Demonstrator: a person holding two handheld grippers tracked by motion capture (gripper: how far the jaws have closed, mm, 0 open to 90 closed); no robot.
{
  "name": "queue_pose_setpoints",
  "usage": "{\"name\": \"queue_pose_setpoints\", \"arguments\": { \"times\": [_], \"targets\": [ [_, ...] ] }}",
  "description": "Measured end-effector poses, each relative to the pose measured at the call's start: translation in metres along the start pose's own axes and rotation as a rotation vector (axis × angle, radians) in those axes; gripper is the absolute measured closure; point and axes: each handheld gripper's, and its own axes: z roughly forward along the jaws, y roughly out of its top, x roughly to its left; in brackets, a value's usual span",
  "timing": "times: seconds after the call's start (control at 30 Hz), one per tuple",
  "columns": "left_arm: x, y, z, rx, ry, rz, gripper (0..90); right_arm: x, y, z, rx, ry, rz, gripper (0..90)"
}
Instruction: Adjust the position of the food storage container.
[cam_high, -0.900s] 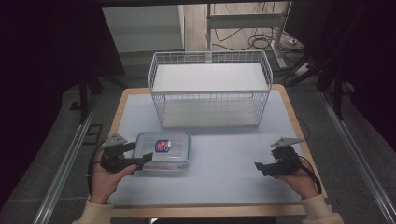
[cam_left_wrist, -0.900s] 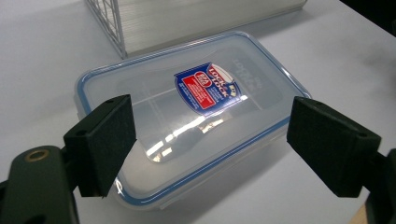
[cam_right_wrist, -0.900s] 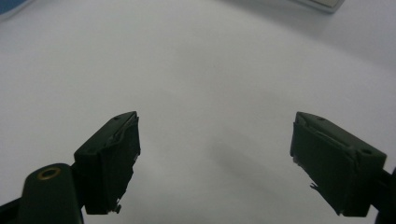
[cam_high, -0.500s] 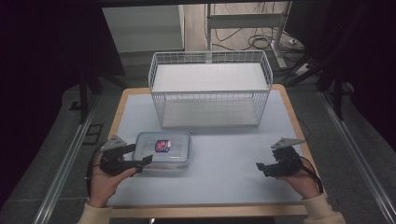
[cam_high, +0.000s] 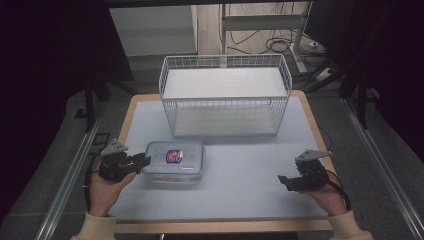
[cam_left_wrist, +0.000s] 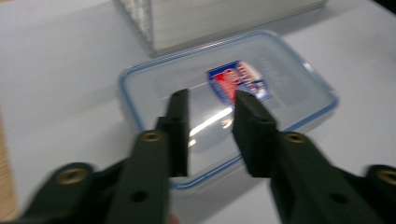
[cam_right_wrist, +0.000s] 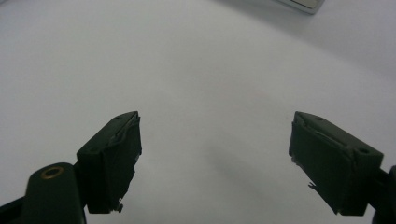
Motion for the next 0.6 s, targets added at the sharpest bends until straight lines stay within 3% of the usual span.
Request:
{"name": "queue_pose_setpoints", "arguments": {
  "times": [0.13,0.37,0.6],
  "targets": [
    [0.019,-0.004,-0.003,0.029,0.006,-0.049,87.7,-0.002,0.000,-0.007,-0.020,-0.016,0.012,17.2],
    [0.043,-0.015,0.005,0.050,0.045,-0.113,89.5,-0.002,0.000,-0.007,-0.023,-0.019,0.009,17.3],
    [0.055,-0.025,0.024,0.116,0.041,-0.134,90.0,-0.002,0.000,-0.007,-0.017,-0.024,0.012,17.3]
  ]
}}
